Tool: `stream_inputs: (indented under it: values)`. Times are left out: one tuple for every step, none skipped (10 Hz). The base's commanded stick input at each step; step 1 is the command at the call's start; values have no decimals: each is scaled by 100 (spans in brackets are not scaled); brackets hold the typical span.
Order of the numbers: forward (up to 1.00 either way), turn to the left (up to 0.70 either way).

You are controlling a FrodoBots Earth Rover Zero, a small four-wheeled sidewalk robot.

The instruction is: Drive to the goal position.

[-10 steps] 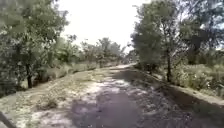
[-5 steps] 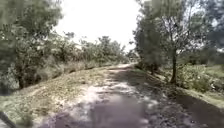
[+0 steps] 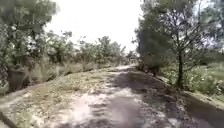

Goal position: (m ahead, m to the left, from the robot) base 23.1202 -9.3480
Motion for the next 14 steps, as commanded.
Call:
stream_inputs:
  values:
    - [85,0]
    - [85,0]
    - [85,0]
    - [85,0]
    - [85,0]
    - [85,0]
    - [85,0]
    - [85,0]
    - [85,0]
    - [85,0]
    - [85,0]
    - [85,0]
    - [85,0]
    - [85,0]
